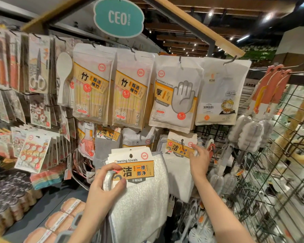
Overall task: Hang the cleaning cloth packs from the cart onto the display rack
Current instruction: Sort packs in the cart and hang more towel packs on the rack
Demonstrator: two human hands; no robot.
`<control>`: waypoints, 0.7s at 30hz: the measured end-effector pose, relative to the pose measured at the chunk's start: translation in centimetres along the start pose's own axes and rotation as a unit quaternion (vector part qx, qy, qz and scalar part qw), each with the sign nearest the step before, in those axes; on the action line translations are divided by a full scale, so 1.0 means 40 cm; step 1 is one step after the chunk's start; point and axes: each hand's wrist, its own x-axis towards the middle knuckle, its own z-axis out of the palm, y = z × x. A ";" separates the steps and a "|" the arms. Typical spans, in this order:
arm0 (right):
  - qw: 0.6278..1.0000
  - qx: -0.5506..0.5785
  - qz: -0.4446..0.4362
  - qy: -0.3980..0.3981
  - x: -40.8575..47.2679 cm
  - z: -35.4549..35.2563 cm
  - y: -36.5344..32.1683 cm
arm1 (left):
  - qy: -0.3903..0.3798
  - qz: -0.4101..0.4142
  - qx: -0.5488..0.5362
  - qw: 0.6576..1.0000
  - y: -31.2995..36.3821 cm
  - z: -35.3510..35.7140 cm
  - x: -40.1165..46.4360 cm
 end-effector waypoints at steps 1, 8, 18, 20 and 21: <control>1.000 -0.005 -0.003 -0.015 -0.007 -0.007 0.001 | 0.002 0.003 0.002 1.000 0.000 0.002 -0.002; 0.995 0.012 -0.027 -0.095 -0.076 -0.079 -0.049 | 0.000 0.005 -0.003 1.000 0.002 0.022 -0.002; 0.935 0.131 -0.070 -0.321 -0.194 -0.115 -0.209 | 0.001 0.058 -0.024 0.998 0.033 0.077 -0.008; 0.938 0.125 -0.080 -0.314 -0.198 -0.120 -0.216 | 0.006 0.062 -0.022 0.998 0.028 0.083 -0.008; 0.939 0.120 -0.081 -0.312 -0.198 -0.123 -0.218 | 0.004 0.060 -0.024 0.998 0.026 0.084 -0.008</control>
